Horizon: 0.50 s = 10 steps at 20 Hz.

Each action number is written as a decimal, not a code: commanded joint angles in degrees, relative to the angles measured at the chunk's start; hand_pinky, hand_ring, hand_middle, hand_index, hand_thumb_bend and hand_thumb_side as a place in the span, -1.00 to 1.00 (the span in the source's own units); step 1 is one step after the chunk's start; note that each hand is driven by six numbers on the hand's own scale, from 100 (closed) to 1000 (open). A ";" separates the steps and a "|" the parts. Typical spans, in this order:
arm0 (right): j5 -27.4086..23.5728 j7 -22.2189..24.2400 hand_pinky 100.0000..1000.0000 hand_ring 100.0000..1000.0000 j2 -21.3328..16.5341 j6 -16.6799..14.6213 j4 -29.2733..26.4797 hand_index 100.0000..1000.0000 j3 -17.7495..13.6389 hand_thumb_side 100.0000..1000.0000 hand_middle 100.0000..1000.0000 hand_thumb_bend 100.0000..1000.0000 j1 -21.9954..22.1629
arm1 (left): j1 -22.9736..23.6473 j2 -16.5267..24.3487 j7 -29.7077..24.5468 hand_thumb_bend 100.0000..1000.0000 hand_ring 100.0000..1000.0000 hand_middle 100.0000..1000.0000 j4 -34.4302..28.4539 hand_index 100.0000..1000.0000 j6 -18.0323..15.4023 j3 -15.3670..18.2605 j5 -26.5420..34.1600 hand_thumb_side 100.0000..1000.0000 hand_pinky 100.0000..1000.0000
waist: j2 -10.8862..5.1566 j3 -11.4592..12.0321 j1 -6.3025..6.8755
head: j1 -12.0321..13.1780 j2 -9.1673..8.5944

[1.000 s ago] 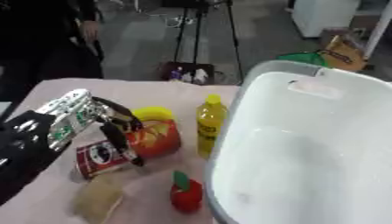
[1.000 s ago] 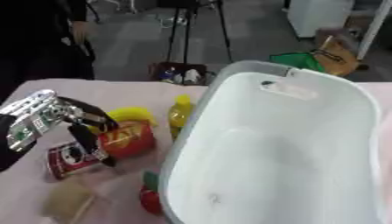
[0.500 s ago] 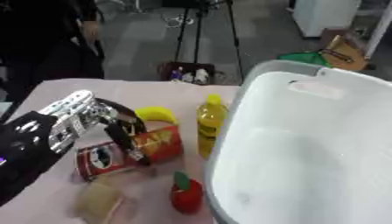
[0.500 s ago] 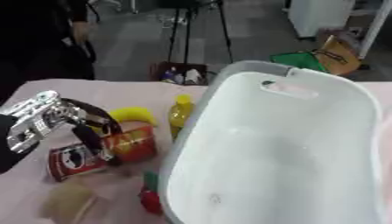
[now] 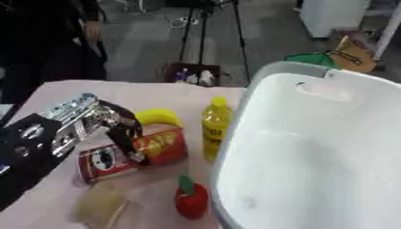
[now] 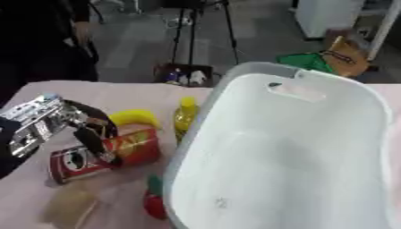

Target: Pick up objects on the table and place them in the box.

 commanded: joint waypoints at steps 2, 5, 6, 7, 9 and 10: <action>-0.46 -0.02 0.37 -0.04 -0.96 -0.38 -0.97 0.32 -0.61 0.33 0.00 -1.00 -0.46 | -0.47 1.13 0.03 0.06 0.66 0.52 -0.35 0.74 -1.31 0.87 -2.31 0.28 0.80 | -1.02 -0.05 -0.03 | 0.05 -0.65; -0.50 -0.02 0.37 -0.04 -0.95 -0.41 -0.97 0.32 -0.63 0.33 0.00 -1.00 -0.48 | -0.27 1.02 0.03 0.06 0.63 0.49 -0.40 0.71 -1.29 0.66 -1.77 0.26 0.78 | -0.93 -0.04 0.04 | 0.15 -0.66; -0.51 -0.02 0.37 -0.04 -0.94 -0.40 -0.97 0.32 -0.64 0.33 0.00 -1.00 -0.49 | -0.22 0.99 0.03 0.05 0.59 0.45 -0.46 0.65 -1.18 0.60 -1.51 0.25 0.75 | -0.91 -0.06 0.04 | 0.16 -0.70; -0.52 -0.02 0.37 -0.04 -0.93 -0.39 -0.97 0.32 -0.66 0.33 0.00 -1.00 -0.49 | -0.18 0.93 0.03 0.04 0.58 0.44 -0.60 0.64 -1.01 0.60 -1.17 0.25 0.74 | -0.90 -0.08 0.05 | 0.16 -0.75; -0.52 -0.02 0.37 -0.04 -0.93 -0.38 -0.97 0.32 -0.68 0.33 0.00 -1.00 -0.49 | -0.05 0.90 0.03 0.06 0.57 0.41 -0.83 0.63 -0.52 0.51 -0.39 0.24 0.72 | -0.89 -0.14 0.04 | 0.17 -0.76; -0.52 -0.02 0.37 -0.04 -0.93 -0.37 -0.97 0.32 -0.69 0.33 0.00 -1.00 -0.49 | 0.02 0.91 0.03 0.11 0.56 0.39 -0.89 0.64 -0.26 0.42 0.01 0.20 0.70 | -0.89 -0.17 0.04 | 0.18 -0.76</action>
